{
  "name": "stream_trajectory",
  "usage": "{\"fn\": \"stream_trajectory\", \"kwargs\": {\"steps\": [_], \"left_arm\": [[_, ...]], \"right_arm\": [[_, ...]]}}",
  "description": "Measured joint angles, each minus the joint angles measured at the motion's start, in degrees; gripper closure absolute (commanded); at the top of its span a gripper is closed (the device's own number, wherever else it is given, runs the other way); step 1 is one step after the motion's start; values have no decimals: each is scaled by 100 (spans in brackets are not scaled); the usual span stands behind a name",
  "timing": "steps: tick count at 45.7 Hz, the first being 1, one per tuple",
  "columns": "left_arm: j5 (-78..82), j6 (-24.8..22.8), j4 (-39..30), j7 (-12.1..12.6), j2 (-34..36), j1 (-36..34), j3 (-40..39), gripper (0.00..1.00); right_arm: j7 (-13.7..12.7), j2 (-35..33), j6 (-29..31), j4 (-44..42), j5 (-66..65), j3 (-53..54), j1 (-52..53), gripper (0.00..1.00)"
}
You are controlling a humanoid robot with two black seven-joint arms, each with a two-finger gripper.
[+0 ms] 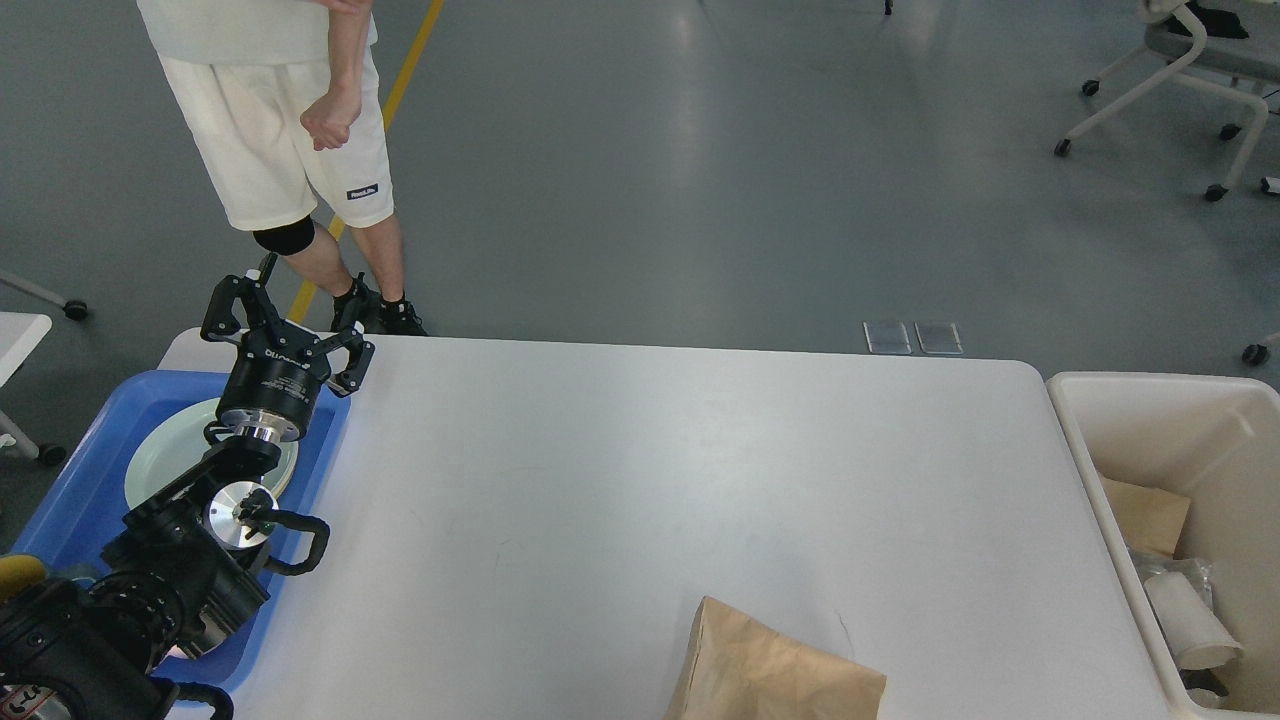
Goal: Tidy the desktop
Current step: 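Bring the right gripper back in over the brown paper bag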
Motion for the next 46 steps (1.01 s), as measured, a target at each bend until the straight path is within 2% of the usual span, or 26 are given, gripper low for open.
{"fn": "stream_trajectory", "kwargs": {"steps": [8,14,25,35,46], "left_arm": [[0,0,0,0,2,0,0,4],[0,0,0,0,2,0,0,4],[-1,2,0,0,-2,0,0,4],[0,3,0,0,-1,0,0,4],[0,3,0,0,1,0,0,4]], "right_arm": [[-24,277,1110,275,-16,-459,1321,0],[-28,748,1594,283,-18,-642,1817,0],[-27,1897,1822,323,31,-643,2351,0],[-29,2629,1894,517,15,-183,2625,0],[-27,3440,1896,1535,-14,564,2785,0]]}}
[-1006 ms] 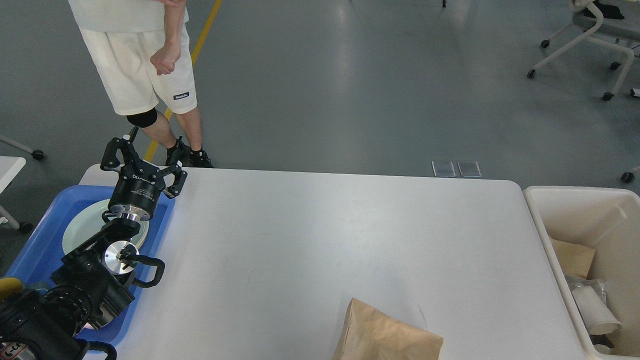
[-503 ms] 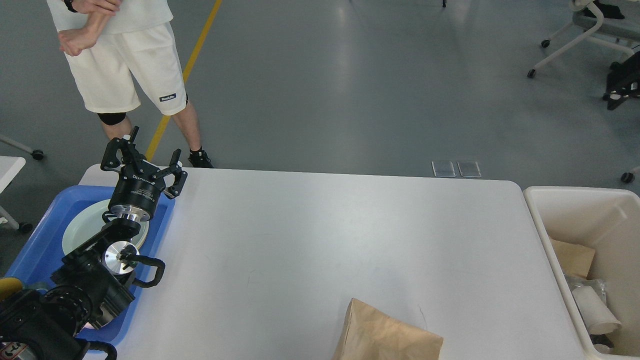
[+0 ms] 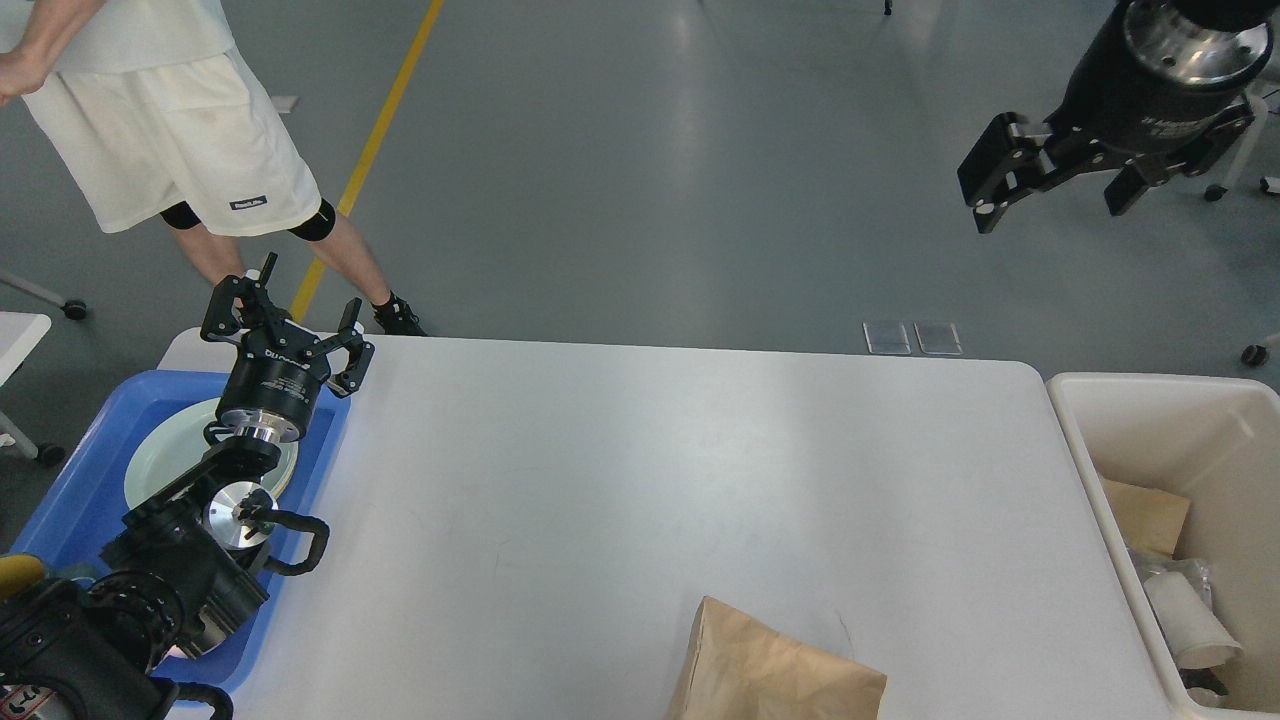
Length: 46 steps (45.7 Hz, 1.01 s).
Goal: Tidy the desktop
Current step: 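Bring the right gripper back in over the brown paper bag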
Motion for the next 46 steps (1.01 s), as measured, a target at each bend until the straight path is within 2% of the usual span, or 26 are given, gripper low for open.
{"fn": "stream_trajectory", "kwargs": {"steps": [6,13,24,33,46], "left_arm": [[0,0,0,0,-2,0,0,4],[0,0,0,0,-2,0,0,4],[0,0,0,0,1,0,0,4],[0,0,0,0,1,0,0,4],[0,0,0,0,0,0,0,4]], "right_arm": [[-6,425,0,430,-3,554,-111,0],[-27,930,-135,453,-49,919,-698,0],[-105,1406,-700,424,-468,1066,-1612,0],[-159,1723,-834,497,-564,1130,-2067,1],[-510,2011,-828,520,-703,1627,-2733,1]]}}
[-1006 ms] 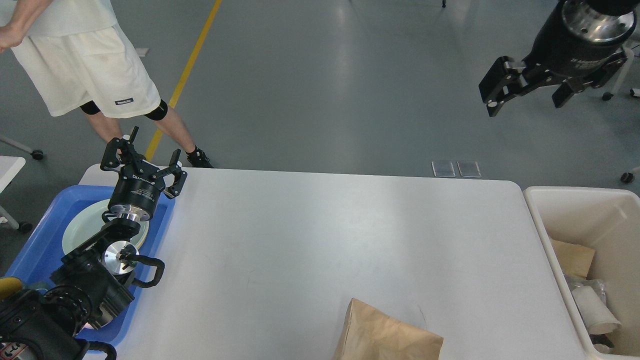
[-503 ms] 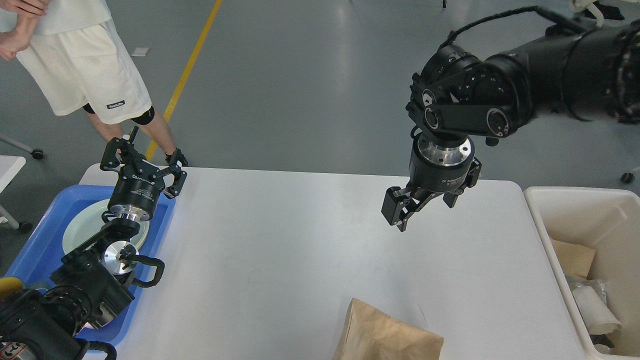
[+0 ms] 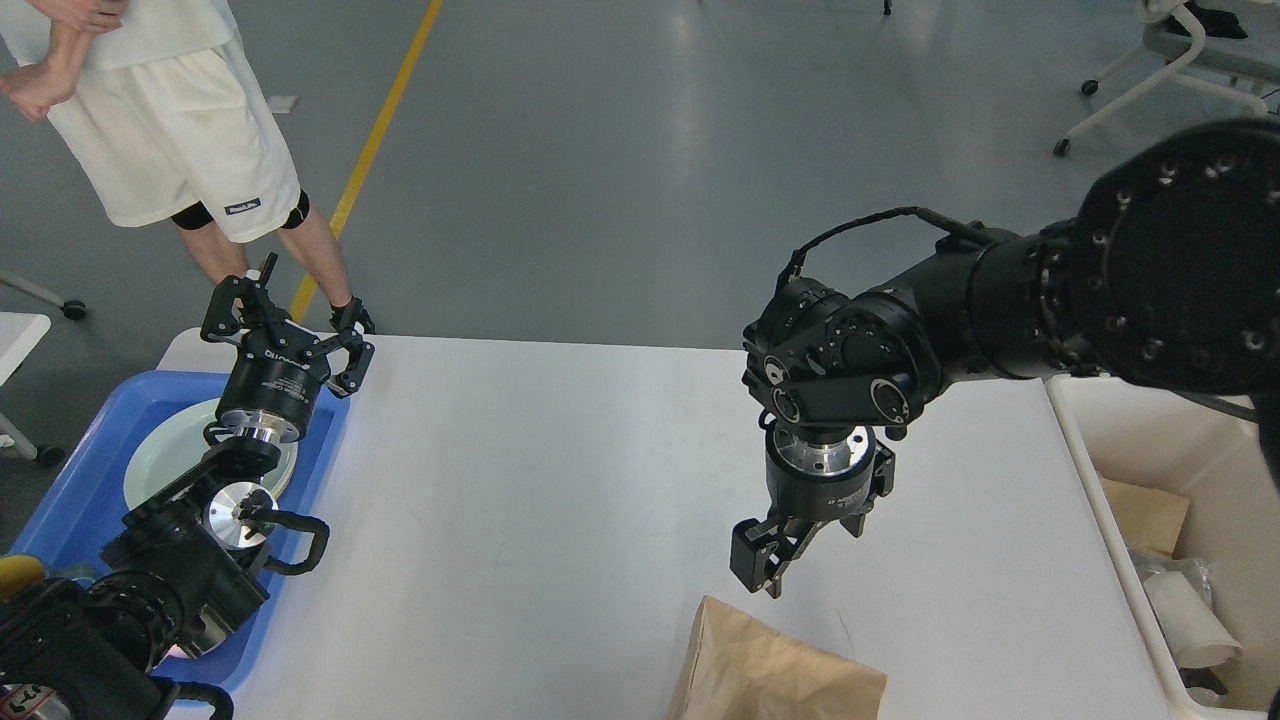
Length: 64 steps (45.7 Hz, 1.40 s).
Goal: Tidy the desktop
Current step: 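Bring the right gripper back in over the brown paper bag, then lower the open right gripper onto the brown paper bag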
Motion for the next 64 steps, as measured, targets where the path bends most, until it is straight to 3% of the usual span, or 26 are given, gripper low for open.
{"fn": "stream_trajectory", "kwargs": {"steps": [10,24,44,64], "left_arm": [[0,0,0,0,0,0,0,4],[0,0,0,0,0,0,0,4],[0,-3,0,0,0,0,0,4],[0,-3,0,0,2,0,0,4]], "right_arm": [[-205,72,4,-10,-121,319,-300,1],[-221,235,-86,-18,-285,509,-548,1],[-221,245,-922,-74,-305,504,-948,3],[-220,-24,-1036,-73,-211,453,-912,7]]}}
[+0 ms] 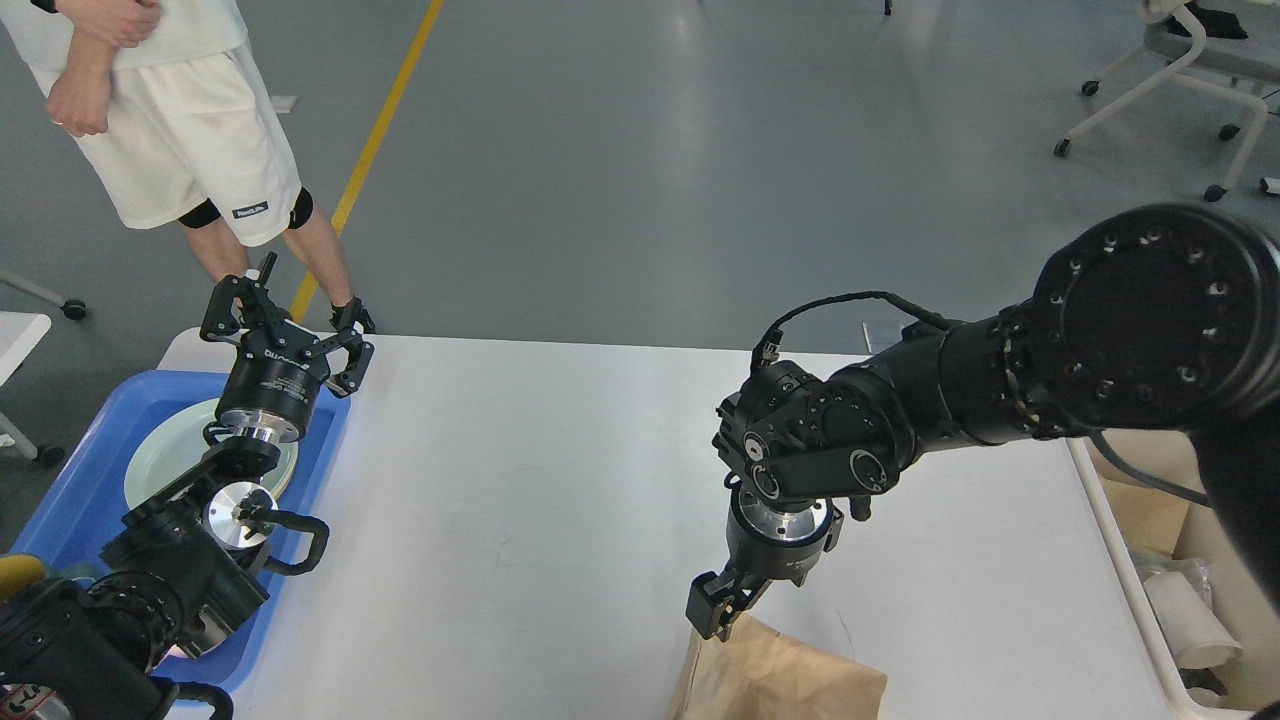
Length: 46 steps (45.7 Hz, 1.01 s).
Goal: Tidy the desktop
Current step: 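Lower the open right gripper onto the brown paper bag, then close the right gripper on the bag's top edge and lift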
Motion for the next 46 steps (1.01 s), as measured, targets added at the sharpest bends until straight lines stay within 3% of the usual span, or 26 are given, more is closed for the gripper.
{"fn": "stream_trajectory", "kwargs": {"steps": [25,32,40,46], "left_arm": [[0,5,0,0,0,0,0,4],[0,5,0,0,-1,0,0,4],[0,5,0,0,-1,0,0,4],[0,3,0,0,-2,0,0,4]], "right_arm": [[1,1,-553,-382,3,-398,-672,7],[1,-10,-580,-385,10,-401,-672,19],[0,-50,-603,-385,14,-401,-656,53],[0,-146,-539,-360,14,-377,-619,100]]}}
